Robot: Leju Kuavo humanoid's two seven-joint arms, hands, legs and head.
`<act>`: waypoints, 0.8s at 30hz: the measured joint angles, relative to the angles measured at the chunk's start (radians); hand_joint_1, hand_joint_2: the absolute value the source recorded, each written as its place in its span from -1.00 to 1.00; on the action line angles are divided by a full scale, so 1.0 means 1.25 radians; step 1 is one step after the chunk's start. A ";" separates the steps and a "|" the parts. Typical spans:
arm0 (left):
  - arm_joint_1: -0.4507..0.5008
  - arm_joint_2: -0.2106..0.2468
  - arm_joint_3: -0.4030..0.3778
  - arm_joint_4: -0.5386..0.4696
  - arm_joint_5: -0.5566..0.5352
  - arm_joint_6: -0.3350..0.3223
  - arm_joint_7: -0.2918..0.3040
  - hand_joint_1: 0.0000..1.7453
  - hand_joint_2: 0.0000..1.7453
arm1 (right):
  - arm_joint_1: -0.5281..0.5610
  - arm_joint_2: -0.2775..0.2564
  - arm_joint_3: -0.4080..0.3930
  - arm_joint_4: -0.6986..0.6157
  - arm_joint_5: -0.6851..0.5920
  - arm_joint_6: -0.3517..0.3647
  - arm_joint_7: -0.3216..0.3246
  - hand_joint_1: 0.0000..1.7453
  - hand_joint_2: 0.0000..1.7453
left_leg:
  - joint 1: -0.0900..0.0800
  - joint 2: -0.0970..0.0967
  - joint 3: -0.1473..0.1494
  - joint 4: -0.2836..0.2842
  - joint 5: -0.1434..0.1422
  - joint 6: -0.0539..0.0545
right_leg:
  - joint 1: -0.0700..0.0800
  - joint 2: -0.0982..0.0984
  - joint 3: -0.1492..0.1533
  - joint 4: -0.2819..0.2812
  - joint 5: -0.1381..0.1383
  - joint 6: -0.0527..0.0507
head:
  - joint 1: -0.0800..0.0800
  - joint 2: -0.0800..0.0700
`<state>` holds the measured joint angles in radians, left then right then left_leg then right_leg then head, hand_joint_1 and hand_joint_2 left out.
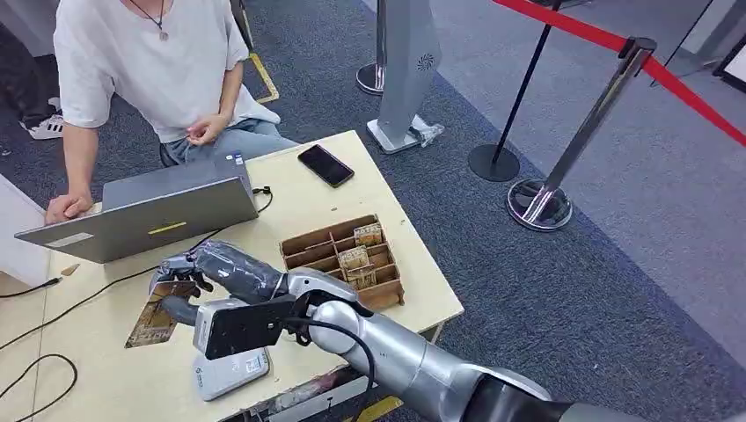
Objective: Pass the card to the sensor for recognition and then transmit it.
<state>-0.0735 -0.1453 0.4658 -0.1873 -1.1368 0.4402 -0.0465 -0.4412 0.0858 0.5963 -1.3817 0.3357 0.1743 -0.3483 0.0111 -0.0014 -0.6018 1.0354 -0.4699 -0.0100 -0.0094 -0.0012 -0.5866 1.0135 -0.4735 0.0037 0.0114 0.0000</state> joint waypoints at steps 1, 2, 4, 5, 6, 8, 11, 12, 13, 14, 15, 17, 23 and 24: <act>0.000 0.000 0.001 0.000 0.000 0.000 0.000 -1.00 -1.00 | -0.001 0.000 0.005 0.006 -0.002 0.003 0.001 1.00 1.00 | 0.000 0.000 0.000 0.000 0.000 0.000 | 0.000 0.000 0.000 0.000 0.000 0.000 | 0.000 0.000; 0.000 0.000 0.001 0.000 0.000 0.000 0.000 -1.00 -1.00 | -0.004 0.000 0.012 0.016 -0.008 0.005 0.001 1.00 1.00 | 0.000 0.000 0.000 0.000 0.000 0.000 | 0.000 0.000 0.000 0.000 0.000 0.000 | 0.000 0.000; -0.001 0.000 0.002 0.000 -0.001 -0.001 0.001 -1.00 -1.00 | -0.012 0.000 0.030 0.044 -0.014 0.012 0.001 1.00 1.00 | 0.000 0.000 0.000 0.000 0.000 0.000 | 0.000 0.000 0.000 0.000 0.000 0.000 | 0.000 0.000; -0.001 0.000 0.002 0.000 -0.002 -0.001 0.001 -1.00 -1.00 | -0.016 0.000 0.038 0.057 -0.014 0.012 0.001 1.00 1.00 | 0.000 0.000 0.000 0.000 0.000 0.000 | 0.000 0.000 0.000 0.000 0.000 0.000 | 0.000 0.000; -0.001 0.000 0.002 0.000 -0.002 -0.001 0.002 -1.00 -1.00 | -0.022 0.002 0.050 0.079 -0.015 0.013 0.001 1.00 1.00 | 0.000 0.000 0.000 0.000 0.000 0.000 | 0.000 0.000 0.000 0.000 0.000 0.000 | 0.000 0.000; -0.001 0.000 0.003 0.000 -0.001 0.000 0.002 -1.00 -1.00 | -0.034 0.006 0.074 0.118 -0.021 0.011 0.001 1.00 1.00 | 0.000 0.000 0.000 0.000 0.000 0.000 | 0.000 0.000 0.000 0.000 0.000 0.000 | 0.000 0.000; -0.001 0.000 0.004 0.000 0.000 0.000 0.002 -1.00 -1.00 | -0.056 0.018 0.112 0.190 -0.019 -0.008 0.015 1.00 1.00 | 0.000 0.000 0.000 0.000 0.000 0.000 | 0.000 0.000 0.000 0.000 0.000 0.000 | 0.000 0.000; -0.001 0.000 0.004 0.000 0.002 0.000 0.002 -1.00 -1.00 | -0.061 0.021 0.125 0.211 -0.012 -0.016 0.020 1.00 1.00 | 0.000 0.000 0.000 0.000 0.000 0.000 | 0.000 0.000 0.000 0.000 0.000 0.000 | 0.000 0.000; -0.001 0.000 0.004 0.000 0.002 0.000 0.002 -1.00 -1.00 | -0.066 0.027 0.138 0.235 -0.005 -0.025 0.027 1.00 1.00 | 0.000 0.000 0.000 0.000 0.000 0.000 | 0.000 0.000 0.000 0.000 0.000 0.000 | 0.000 0.000; -0.001 0.000 0.005 0.000 0.002 0.000 0.002 -1.00 -1.00 | -0.070 0.031 0.149 0.256 0.001 -0.032 0.031 1.00 1.00 | 0.000 0.000 0.000 0.000 0.000 0.000 | 0.000 0.000 0.000 0.000 0.000 0.000 | 0.000 0.000; -0.001 0.000 0.005 0.000 0.002 0.000 0.002 -1.00 -1.00 | -0.075 0.036 0.160 0.277 0.007 -0.039 0.035 1.00 1.00 | 0.000 0.000 0.000 0.000 0.000 0.000 | 0.000 0.000 0.000 0.000 0.000 0.000 | 0.000 0.000; -0.001 0.000 0.005 0.000 0.002 0.000 0.002 -1.00 -1.00 | -0.082 0.045 0.180 0.320 0.020 -0.054 0.045 1.00 1.00 | 0.000 0.000 0.000 0.000 0.000 0.000 | 0.000 0.000 0.000 0.000 0.000 0.000 | 0.000 0.000; 0.000 0.000 0.005 0.000 0.002 0.000 0.002 -1.00 -1.00 | -0.092 0.069 0.224 0.427 0.044 -0.074 0.059 1.00 1.00 | 0.000 0.000 0.000 0.000 0.000 0.000 | 0.000 0.000 0.000 0.000 0.000 0.000 | 0.000 0.000; 0.000 0.000 0.005 0.000 0.002 0.000 0.002 -1.00 -1.00 | -0.094 0.072 0.229 0.441 0.050 -0.076 0.059 1.00 1.00 | 0.000 0.000 0.000 0.000 0.000 0.000 | 0.000 0.000 0.000 0.000 0.000 0.000 | 0.000 0.000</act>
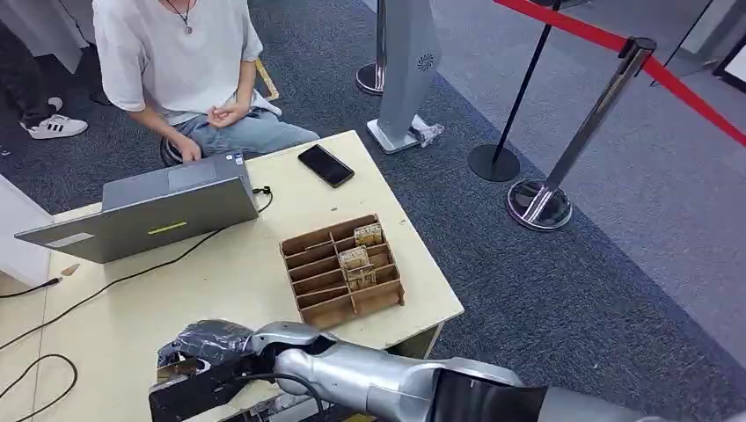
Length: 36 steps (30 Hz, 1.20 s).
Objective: Pass the card to the sensor for recognition and then transmit it.
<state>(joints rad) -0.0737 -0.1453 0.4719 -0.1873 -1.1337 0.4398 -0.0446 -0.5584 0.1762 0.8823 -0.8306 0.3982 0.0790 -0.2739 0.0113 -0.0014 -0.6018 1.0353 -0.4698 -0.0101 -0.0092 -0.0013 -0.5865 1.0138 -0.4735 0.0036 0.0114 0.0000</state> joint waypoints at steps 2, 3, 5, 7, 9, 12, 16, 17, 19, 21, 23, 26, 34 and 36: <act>0.000 0.000 0.000 0.000 0.000 0.000 0.000 -1.00 -1.00 | -0.003 0.005 0.012 0.028 0.008 -0.003 0.004 1.00 1.00 | 0.000 0.000 0.000 0.000 0.000 0.000 | 0.000 0.000 0.000 0.000 0.000 0.000 | 0.000 0.000; 0.000 0.000 0.000 0.000 0.000 0.000 0.001 -1.00 -1.00 | -0.005 0.008 0.016 0.039 0.017 -0.007 0.008 1.00 1.00 | 0.000 0.000 0.000 0.000 0.000 0.000 | 0.000 0.000 0.000 0.000 0.000 0.000 | 0.000 0.000; 0.000 0.000 0.000 0.000 -0.001 0.000 0.001 -1.00 -1.00 | -0.010 0.012 0.027 0.061 0.033 -0.014 0.018 1.00 1.00 | 0.000 0.000 0.000 0.000 0.000 0.000 | 0.000 0.000 0.000 0.000 0.000 0.000 | 0.000 0.000; 0.000 0.000 0.000 0.000 -0.002 0.000 0.001 -1.00 -1.00 | -0.012 0.016 0.034 0.079 0.043 -0.020 0.024 1.00 1.00 | 0.000 0.000 0.000 0.000 0.000 0.000 | 0.000 0.000 0.000 0.000 0.000 0.000 | 0.000 0.000; 0.000 0.000 0.000 0.000 -0.003 -0.001 0.001 -1.00 -1.00 | -0.015 0.019 0.038 0.092 0.043 -0.023 0.028 1.00 1.00 | 0.000 0.000 0.000 0.000 0.000 0.000 | 0.000 0.000 0.000 0.000 0.000 0.000 | 0.000 0.000; 0.000 0.000 0.000 0.000 -0.003 -0.002 0.006 -1.00 -1.00 | -0.019 0.025 0.042 0.115 0.038 -0.022 0.033 1.00 1.00 | 0.000 0.000 0.000 0.000 0.000 0.000 | 0.000 0.000 0.000 0.000 0.000 0.000 | 0.000 0.000; 0.000 0.000 0.000 0.000 -0.002 -0.002 0.007 -1.00 -1.00 | -0.027 0.029 0.041 0.136 0.002 0.012 0.024 1.00 1.00 | 0.000 0.000 0.000 0.000 0.000 0.000 | 0.000 0.000 0.000 0.000 0.000 0.000 | 0.000 0.000; 0.000 0.000 0.000 0.000 -0.002 -0.003 0.008 -1.00 -1.00 | -0.029 0.030 0.040 0.140 -0.006 0.017 0.022 1.00 1.00 | 0.000 0.000 0.000 0.000 0.000 0.000 | 0.000 0.000 0.000 0.000 0.000 0.000 | 0.000 0.000; 0.000 0.000 0.000 0.000 -0.002 -0.005 0.008 -1.00 -1.00 | -0.032 0.031 0.037 0.146 -0.025 0.037 0.014 1.00 1.00 | 0.000 0.000 0.000 0.000 0.000 0.000 | 0.000 0.000 0.000 0.000 0.000 0.000 | 0.000 0.000; 0.000 0.000 0.000 0.000 -0.002 -0.006 0.009 -1.00 -1.00 | -0.036 0.031 0.028 0.151 -0.042 0.050 0.009 1.00 1.00 | 0.000 0.000 0.000 0.000 0.000 0.000 | 0.000 0.000 0.000 0.000 0.000 0.000 | 0.000 0.000; 0.000 0.000 0.000 0.000 -0.002 -0.008 0.009 -1.00 -1.00 | -0.040 0.032 0.022 0.155 -0.049 0.055 0.007 1.00 1.00 | 0.000 0.000 0.000 0.000 0.000 0.000 | 0.000 0.000 0.000 0.000 0.000 0.000 | 0.000 0.000; 0.000 0.000 0.000 0.000 -0.002 -0.008 0.010 -1.00 -1.00 | -0.042 0.032 0.015 0.158 -0.049 0.058 0.006 1.00 1.00 | 0.000 0.000 0.000 0.000 0.000 0.000 | 0.000 0.000 0.000 0.000 0.000 0.000 | 0.000 0.000; 0.000 0.000 0.000 0.000 0.000 -0.008 0.013 -1.00 -1.00 | -0.044 0.033 -0.001 0.165 -0.064 0.060 0.018 1.00 1.00 | 0.000 0.000 0.000 0.000 0.000 0.000 | 0.000 0.000 0.000 0.000 0.000 0.000 | 0.000 0.000; 0.000 0.000 0.000 0.000 0.000 -0.008 0.013 -1.00 -1.00 | -0.045 0.033 -0.009 0.170 -0.064 0.056 0.024 1.00 1.00 | 0.000 0.000 0.000 0.000 0.000 0.000 | 0.000 0.000 0.000 0.000 0.000 0.000 | 0.000 0.000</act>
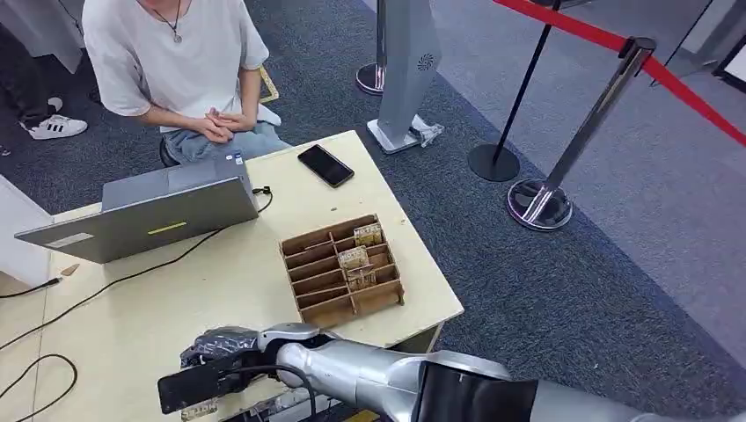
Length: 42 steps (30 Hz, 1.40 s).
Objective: Pass the card to the sensor for recognition and then transmit it.
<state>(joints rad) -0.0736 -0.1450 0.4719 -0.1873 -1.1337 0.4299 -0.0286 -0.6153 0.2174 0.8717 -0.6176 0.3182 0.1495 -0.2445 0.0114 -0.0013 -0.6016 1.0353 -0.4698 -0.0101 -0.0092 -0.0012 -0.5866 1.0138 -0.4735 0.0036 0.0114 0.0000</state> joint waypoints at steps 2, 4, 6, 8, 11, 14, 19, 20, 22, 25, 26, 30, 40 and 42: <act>0.000 0.000 0.000 0.000 0.000 0.000 0.000 -1.00 -1.00 | -0.002 0.000 -0.006 0.006 0.001 -0.011 0.009 1.00 1.00 | 0.000 0.000 0.000 0.000 0.000 0.000 | 0.000 0.000 0.000 0.000 0.000 0.000 | 0.000 0.000; 0.000 0.000 0.000 0.000 -0.002 0.000 0.000 -1.00 -1.00 | -0.004 0.000 -0.010 0.013 0.002 -0.019 0.015 1.00 1.00 | 0.000 0.000 0.000 0.000 0.000 0.000 | 0.000 0.000 0.000 0.000 0.000 0.000 | 0.000 0.000; 0.000 0.000 0.000 0.000 -0.004 0.000 0.000 -1.00 -1.00 | -0.007 0.000 -0.014 0.022 0.006 -0.030 0.020 1.00 1.00 | 0.000 0.000 0.000 0.000 0.000 0.000 | 0.000 0.000 0.000 0.000 0.000 0.000 | 0.000 0.000; 0.000 0.000 0.000 0.000 -0.006 0.000 0.000 -1.00 -1.00 | -0.011 0.000 -0.021 0.033 0.006 -0.036 0.027 1.00 1.00 | 0.000 0.000 0.000 0.000 0.000 0.000 | 0.000 0.000 0.000 0.000 0.000 0.000 | 0.000 0.000; -0.001 0.000 0.000 0.000 -0.006 0.000 0.000 -1.00 -1.00 | -0.015 0.000 -0.024 0.045 0.006 -0.038 0.031 1.00 1.00 | 0.000 0.000 0.000 0.000 0.000 0.000 | 0.000 0.000 0.000 0.000 0.000 0.000 | 0.000 0.000; -0.001 0.000 0.000 0.000 -0.007 -0.001 0.000 -1.00 -1.00 | -0.020 0.002 -0.026 0.056 0.006 -0.039 0.036 1.00 1.00 | 0.000 0.000 0.000 0.000 0.000 0.000 | 0.000 0.000 0.000 0.000 0.000 0.000 | 0.000 0.000; -0.001 0.000 0.000 0.000 -0.008 -0.003 -0.001 -1.00 -1.00 | -0.026 0.002 -0.035 0.080 0.013 -0.045 0.045 1.00 1.00 | 0.000 0.000 0.000 0.000 0.000 0.000 | 0.000 0.000 0.000 0.000 0.000 0.000 | 0.000 0.000; -0.001 0.000 0.000 0.000 -0.009 -0.003 -0.002 -1.00 -1.00 | -0.027 0.002 -0.038 0.084 0.013 -0.045 0.045 1.00 1.00 | 0.000 0.000 0.000 0.000 0.000 0.000 | 0.000 0.000 0.000 0.000 0.000 0.000 | 0.000 0.000; -0.001 0.000 0.000 0.000 -0.009 -0.003 -0.002 -1.00 -1.00 | -0.028 0.002 -0.040 0.088 0.014 -0.045 0.045 1.00 1.00 | 0.000 0.000 0.000 0.000 0.000 0.000 | 0.000 0.000 0.000 0.000 0.000 0.000 | 0.000 0.000; -0.001 0.000 0.000 0.000 -0.009 -0.004 -0.002 -1.00 -1.00 | -0.029 0.002 -0.042 0.093 0.018 -0.045 0.045 1.00 1.00 | 0.000 0.000 0.000 0.000 0.000 0.000 | 0.000 0.000 0.000 0.000 0.000 0.000 | 0.000 0.000; -0.001 0.000 0.000 0.000 -0.009 -0.004 -0.002 -1.00 -1.00 | -0.029 0.002 -0.043 0.093 0.018 -0.045 0.045 1.00 1.00 | 0.000 0.000 0.000 0.000 0.000 0.000 | 0.000 0.000 0.000 0.000 0.000 0.000 | 0.000 0.000; -0.002 0.000 0.000 0.000 -0.010 -0.005 -0.002 -1.00 -1.00 | -0.030 0.002 -0.044 0.099 0.021 -0.050 0.048 1.00 1.00 | 0.000 0.000 0.000 0.000 0.000 0.000 | 0.000 0.000 0.000 0.000 0.000 0.000 | 0.000 0.000; -0.004 0.000 0.000 0.000 -0.012 -0.009 -0.002 -1.00 -1.00 | -0.033 0.005 -0.039 0.120 0.113 -0.143 0.096 1.00 1.00 | 0.000 0.000 0.000 0.000 0.000 0.000 | 0.000 0.000 0.000 0.000 0.000 0.000 | 0.000 0.000; -0.005 0.000 0.000 0.000 -0.012 -0.009 -0.001 -1.00 -1.00 | -0.033 0.007 -0.036 0.124 0.129 -0.158 0.105 1.00 1.00 | 0.000 0.000 0.000 0.000 0.000 0.000 | 0.000 0.000 0.000 0.000 0.000 0.000 | 0.000 0.000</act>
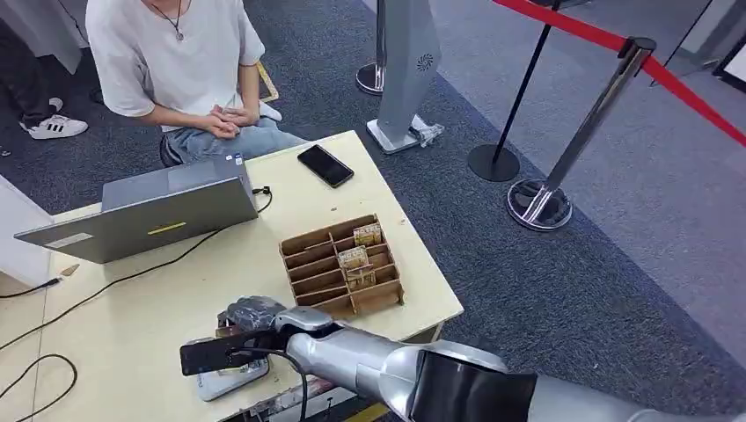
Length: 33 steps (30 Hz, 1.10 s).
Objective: Pass the card to the sensor for recognition and then transmit it.
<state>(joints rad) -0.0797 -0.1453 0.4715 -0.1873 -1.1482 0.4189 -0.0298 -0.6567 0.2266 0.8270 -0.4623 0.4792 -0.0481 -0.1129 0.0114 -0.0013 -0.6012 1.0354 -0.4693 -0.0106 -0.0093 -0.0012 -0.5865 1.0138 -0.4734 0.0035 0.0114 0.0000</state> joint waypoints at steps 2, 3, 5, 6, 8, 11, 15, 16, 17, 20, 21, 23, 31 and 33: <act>0.000 0.000 0.000 0.000 0.001 0.000 0.000 -1.00 -1.00 | -0.001 0.002 0.008 0.005 0.016 -0.015 0.010 1.00 1.00 | 0.000 0.000 0.000 0.000 0.000 0.000 | 0.000 0.000 0.000 0.000 0.000 0.000 | 0.000 0.000; -0.001 0.000 0.000 0.000 0.001 0.000 0.000 -1.00 -1.00 | -0.001 0.004 0.012 0.007 0.023 -0.021 0.015 1.00 1.00 | 0.000 0.000 0.000 0.000 0.000 0.000 | 0.000 0.000 0.000 0.000 0.000 0.000 | 0.000 0.000; -0.002 0.000 0.000 0.000 0.001 -0.002 0.000 -1.00 -1.00 | -0.002 0.006 0.017 0.011 0.037 -0.032 0.025 1.00 1.00 | 0.000 0.000 0.000 0.000 0.000 0.000 | 0.000 0.000 0.000 0.000 0.000 0.000 | 0.000 0.000; -0.003 0.000 0.000 0.000 0.001 -0.003 0.000 -1.00 -1.00 | -0.003 0.006 0.020 0.013 0.039 -0.036 0.028 1.00 1.00 | 0.000 0.000 0.000 0.000 0.000 0.000 | 0.000 0.000 0.000 0.000 0.000 0.000 | 0.000 0.000; -0.004 0.000 0.000 0.000 0.001 -0.003 0.000 -1.00 -1.00 | -0.004 0.009 0.027 0.016 0.052 -0.045 0.038 1.00 1.00 | 0.000 0.000 0.000 0.000 0.000 0.000 | 0.000 0.000 0.000 0.000 0.000 0.000 | 0.000 0.000; -0.006 0.000 0.000 0.000 0.001 -0.005 0.000 -1.00 -1.00 | -0.004 0.011 0.034 0.019 0.064 -0.052 0.048 1.00 1.00 | 0.000 0.000 0.000 0.000 0.000 0.000 | 0.000 0.000 0.000 0.000 0.000 0.000 | 0.000 0.000; -0.007 0.000 0.000 0.000 0.001 -0.005 -0.002 -1.00 -1.00 | -0.004 0.014 0.038 0.022 0.078 -0.053 0.055 1.00 1.00 | 0.000 0.000 0.000 0.000 0.000 0.000 | 0.000 0.000 0.000 0.000 0.000 0.000 | 0.000 0.000; -0.007 0.000 0.000 0.000 0.001 -0.005 -0.002 -1.00 -1.00 | -0.004 0.015 0.038 0.022 0.078 -0.053 0.055 1.00 1.00 | 0.000 0.000 0.000 0.000 0.000 0.000 | 0.000 0.000 0.000 0.000 0.000 0.000 | 0.000 0.000; -0.008 -0.001 0.000 0.000 0.001 -0.005 -0.003 -1.00 -1.00 | -0.004 0.015 0.038 0.022 0.078 -0.053 0.055 1.00 1.00 | 0.000 0.000 0.000 0.000 0.000 0.000 | 0.000 0.000 0.000 0.000 0.000 0.000 | 0.000 0.000; -0.008 -0.002 0.000 0.000 0.001 -0.001 -0.005 -1.00 -1.00 | -0.004 0.015 0.039 0.022 0.078 -0.053 0.056 1.00 1.00 | 0.000 0.000 0.000 0.000 0.000 0.000 | 0.000 0.000 0.000 0.000 0.000 0.000 | 0.000 0.000; -0.008 -0.002 0.000 0.000 0.002 0.003 -0.005 -1.00 -1.00 | -0.004 0.015 0.039 0.022 0.081 -0.053 0.056 1.00 1.00 | 0.000 0.000 0.000 0.000 0.000 0.000 | 0.000 0.000 0.000 0.000 0.000 0.000 | 0.000 0.000; -0.008 -0.004 0.000 0.000 0.002 0.008 -0.007 -1.00 -1.00 | -0.004 0.015 0.039 0.022 0.086 -0.053 0.055 1.00 1.00 | 0.000 0.000 0.000 0.000 0.000 0.000 | 0.000 0.000 0.000 0.000 0.000 0.000 | 0.000 0.000; -0.007 -0.009 0.000 0.000 0.004 0.012 -0.014 -1.00 -1.00 | -0.004 0.015 0.039 0.014 0.091 -0.050 0.043 1.00 1.00 | 0.000 0.000 0.000 0.000 0.000 0.000 | 0.000 0.000 0.000 0.000 0.000 0.000 | 0.000 0.000; -0.007 -0.009 0.000 0.000 0.005 0.013 -0.014 -1.00 -1.00 | -0.004 0.015 0.039 0.005 0.090 -0.048 0.029 1.00 1.00 | 0.000 0.000 0.000 0.000 0.000 0.000 | 0.000 0.000 0.000 0.000 0.000 0.000 | 0.000 0.000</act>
<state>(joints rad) -0.0889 -0.1568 0.4715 -0.1873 -1.1425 0.4345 -0.0469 -0.6612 0.2453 0.8759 -0.4563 0.5917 -0.1076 -0.0771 0.0114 -0.0012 -0.6007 1.0354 -0.4693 -0.0107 -0.0093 -0.0010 -0.5862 1.0138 -0.4734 0.0035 0.0114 0.0000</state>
